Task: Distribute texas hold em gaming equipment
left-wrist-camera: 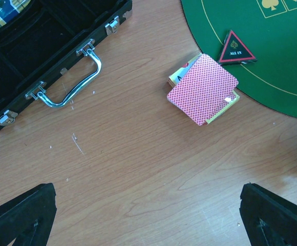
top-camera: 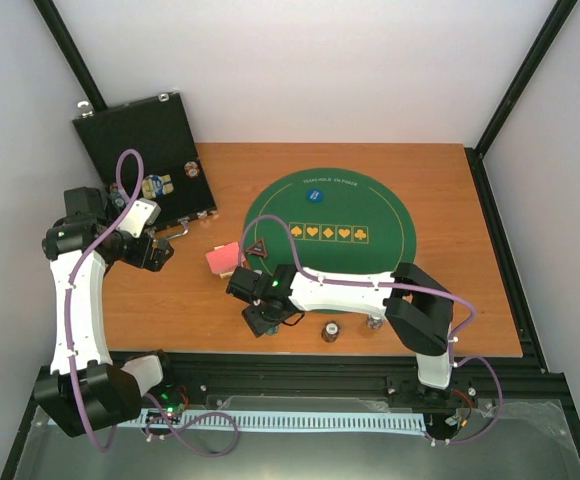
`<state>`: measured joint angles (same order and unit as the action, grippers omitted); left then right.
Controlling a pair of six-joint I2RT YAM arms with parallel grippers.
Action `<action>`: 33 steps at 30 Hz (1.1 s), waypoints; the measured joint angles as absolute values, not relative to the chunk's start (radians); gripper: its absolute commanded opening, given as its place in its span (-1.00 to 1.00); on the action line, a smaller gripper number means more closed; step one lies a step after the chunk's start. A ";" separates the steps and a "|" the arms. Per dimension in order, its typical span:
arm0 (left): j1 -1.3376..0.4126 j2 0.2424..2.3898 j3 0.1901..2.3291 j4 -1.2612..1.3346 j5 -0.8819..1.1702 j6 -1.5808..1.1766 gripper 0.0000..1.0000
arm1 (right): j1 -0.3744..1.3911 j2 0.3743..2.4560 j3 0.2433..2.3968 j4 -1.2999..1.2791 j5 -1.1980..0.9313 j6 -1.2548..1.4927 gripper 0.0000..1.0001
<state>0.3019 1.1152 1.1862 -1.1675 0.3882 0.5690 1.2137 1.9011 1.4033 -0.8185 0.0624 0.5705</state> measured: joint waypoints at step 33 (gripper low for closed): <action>0.302 1.117 1.186 -1.168 0.389 0.574 1.00 | 1.214 1.913 1.386 -0.798 0.061 0.585 -0.53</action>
